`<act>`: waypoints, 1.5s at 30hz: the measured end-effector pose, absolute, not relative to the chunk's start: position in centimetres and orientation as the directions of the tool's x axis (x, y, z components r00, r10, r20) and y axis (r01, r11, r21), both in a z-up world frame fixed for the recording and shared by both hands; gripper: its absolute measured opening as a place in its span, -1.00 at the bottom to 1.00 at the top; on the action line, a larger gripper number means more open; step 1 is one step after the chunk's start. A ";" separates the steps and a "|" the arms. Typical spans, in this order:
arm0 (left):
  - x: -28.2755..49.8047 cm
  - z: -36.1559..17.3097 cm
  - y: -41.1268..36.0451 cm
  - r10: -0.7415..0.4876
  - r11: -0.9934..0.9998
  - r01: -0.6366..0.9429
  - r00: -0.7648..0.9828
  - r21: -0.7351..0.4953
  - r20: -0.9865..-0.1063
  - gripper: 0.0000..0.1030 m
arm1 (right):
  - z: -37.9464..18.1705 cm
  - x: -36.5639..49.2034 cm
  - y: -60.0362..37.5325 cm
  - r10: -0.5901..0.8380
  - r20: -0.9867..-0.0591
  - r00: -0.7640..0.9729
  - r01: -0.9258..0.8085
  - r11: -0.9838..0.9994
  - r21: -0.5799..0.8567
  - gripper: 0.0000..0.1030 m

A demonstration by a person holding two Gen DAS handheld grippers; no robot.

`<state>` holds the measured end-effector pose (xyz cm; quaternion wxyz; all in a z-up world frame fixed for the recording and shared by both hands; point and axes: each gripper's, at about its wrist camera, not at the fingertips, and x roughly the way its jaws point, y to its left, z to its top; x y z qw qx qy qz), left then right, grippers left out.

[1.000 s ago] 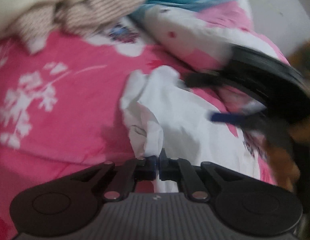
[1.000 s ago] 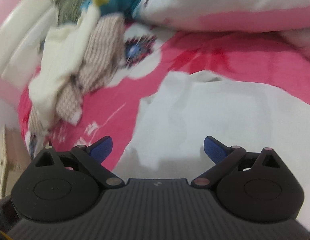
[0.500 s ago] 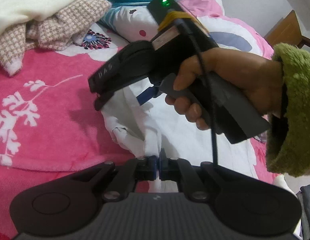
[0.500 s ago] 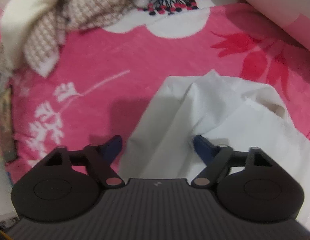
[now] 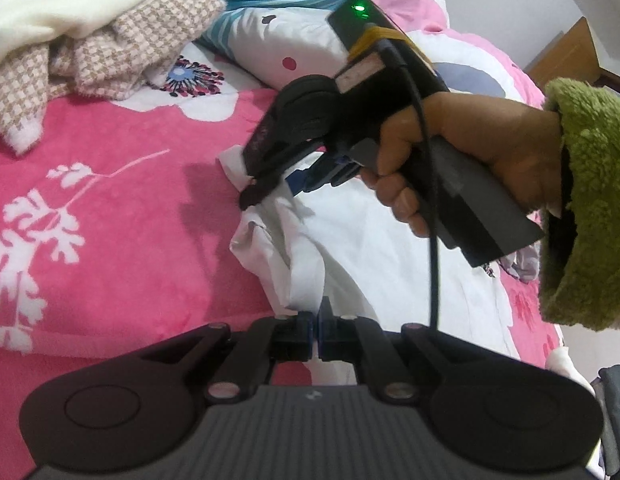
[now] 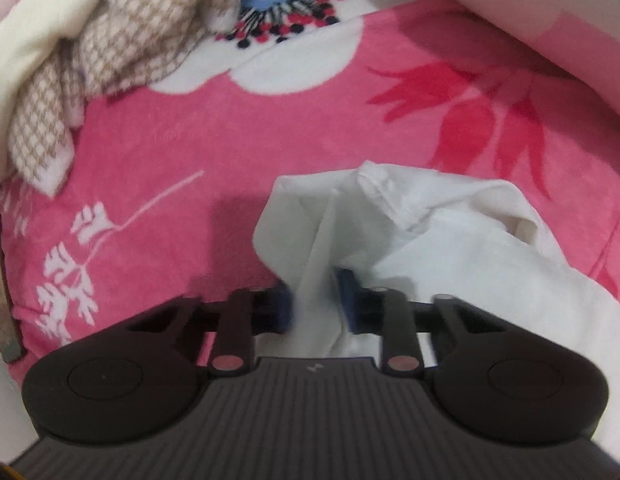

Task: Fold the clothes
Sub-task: 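Pinch the shirt corner with the left gripper while the right gripper pinches the shirt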

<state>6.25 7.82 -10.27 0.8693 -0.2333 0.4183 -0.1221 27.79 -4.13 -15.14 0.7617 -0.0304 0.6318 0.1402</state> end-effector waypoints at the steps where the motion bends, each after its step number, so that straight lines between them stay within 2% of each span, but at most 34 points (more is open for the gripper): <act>1: 6.3 -10.1 7.8 -0.415 0.859 0.026 0.621 -0.511 -0.665 -0.95 | -14.8 27.6 -4.3 0.193 -0.966 0.169 -0.236 0.960 0.151 -0.75; 5: 6.4 -8.5 6.9 -0.451 0.853 0.094 0.628 -0.513 -0.634 -0.95 | -13.2 26.9 -6.8 0.261 -0.943 0.204 -0.171 0.958 0.228 -0.85; 11: 6.3 -5.2 3.2 -0.516 0.837 0.232 0.638 -0.496 -0.572 -0.95 | -8.8 25.8 -11.7 0.319 -0.899 0.298 -0.125 0.947 0.295 -0.87; 17: 5.9 -2.5 -2.8 -0.600 0.795 0.380 0.612 -0.473 -0.515 -0.95 | -4.1 22.6 -19.3 0.325 -0.846 0.423 -0.060 0.942 0.332 -0.87; 21: 5.4 -2.5 -7.8 -0.653 0.758 0.472 0.558 -0.451 -0.513 -0.95 | -2.4 18.8 -25.7 0.288 -0.822 0.491 0.020 0.940 0.342 -0.87; 26: 4.8 -4.3 -14.3 -0.695 0.711 0.560 0.467 -0.426 -0.546 -0.95 | -3.6 14.3 -33.0 0.226 -0.827 0.515 0.121 0.936 0.331 -0.87; 31: 4.4 -7.1 -19.9 -0.710 0.674 0.611 0.383 -0.414 -0.591 -0.95 | -7.3 11.8 -38.7 0.199 -0.855 0.478 0.195 0.926 0.325 -0.87; 38: 5.6 -9.3 -23.8 -0.708 0.657 0.636 0.334 -0.406 -0.622 -0.92 | -9.9 10.8 -41.9 0.201 -0.876 0.439 0.176 0.937 0.303 -0.87; 39: 5.8 -9.7 -24.2 -0.708 0.656 0.630 0.320 -0.417 -0.630 -0.90 | -10.3 10.9 -42.0 0.199 -0.882 0.428 0.164 0.942 0.292 -0.86; 41: 6.0 -10.7 -24.8 -0.707 0.654 0.615 0.289 -0.441 -0.646 -0.56 | -11.2 11.1 -42.3 0.183 -0.900 0.396 0.138 0.957 0.255 -0.79; 42: 6.0 -10.7 -24.6 -0.707 0.657 0.604 0.285 -0.451 -0.647 -0.48 | -11.8 11.4 -42.4 0.165 -0.913 0.373 0.129 0.965 0.227 -0.75; 44: 5.8 -10.6 -24.0 -0.707 0.663 0.581 0.281 -0.471 -0.648 -0.22 | -12.5 11.7 -42.9 0.135 -0.933 0.333 0.138 0.972 0.190 -0.37; 45: 5.8 -10.6 -23.7 -0.708 0.666 0.570 0.280 -0.481 -0.649 -0.15 | -12.7 11.8 -43.2 0.122 -0.942 0.314 0.146 0.974 0.175 -0.26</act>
